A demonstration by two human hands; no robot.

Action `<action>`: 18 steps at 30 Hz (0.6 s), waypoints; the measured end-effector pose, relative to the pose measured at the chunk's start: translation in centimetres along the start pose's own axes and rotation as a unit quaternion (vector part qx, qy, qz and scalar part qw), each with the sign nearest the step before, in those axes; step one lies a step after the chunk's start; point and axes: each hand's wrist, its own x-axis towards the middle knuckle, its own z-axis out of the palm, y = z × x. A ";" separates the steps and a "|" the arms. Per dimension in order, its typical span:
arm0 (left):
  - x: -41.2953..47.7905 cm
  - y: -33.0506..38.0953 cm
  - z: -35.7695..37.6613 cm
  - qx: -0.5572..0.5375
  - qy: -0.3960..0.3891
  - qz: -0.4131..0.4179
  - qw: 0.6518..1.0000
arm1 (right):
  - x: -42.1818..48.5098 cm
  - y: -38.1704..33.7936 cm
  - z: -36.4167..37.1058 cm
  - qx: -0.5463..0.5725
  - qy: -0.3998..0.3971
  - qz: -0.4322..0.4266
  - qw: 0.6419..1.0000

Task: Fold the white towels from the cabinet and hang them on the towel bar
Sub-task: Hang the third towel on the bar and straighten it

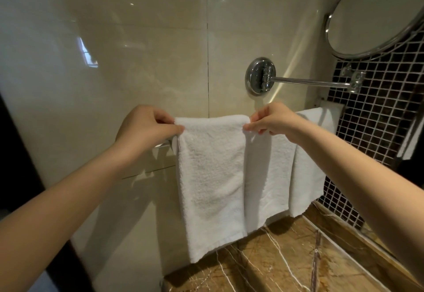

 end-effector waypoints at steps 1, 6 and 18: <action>-0.1 -0.1 0.1 0.006 0.003 0.003 1.000 | 0.0 0.2 0.1 0.003 0.000 -0.001 1.000; -0.8 0.0 0.2 0.066 0.003 0.019 0.998 | 0.2 0.6 0.6 -0.038 0.026 -0.029 0.999; -0.7 0.7 1.0 0.196 0.014 0.091 0.976 | -0.4 0.5 1.3 -0.189 0.093 -0.187 0.960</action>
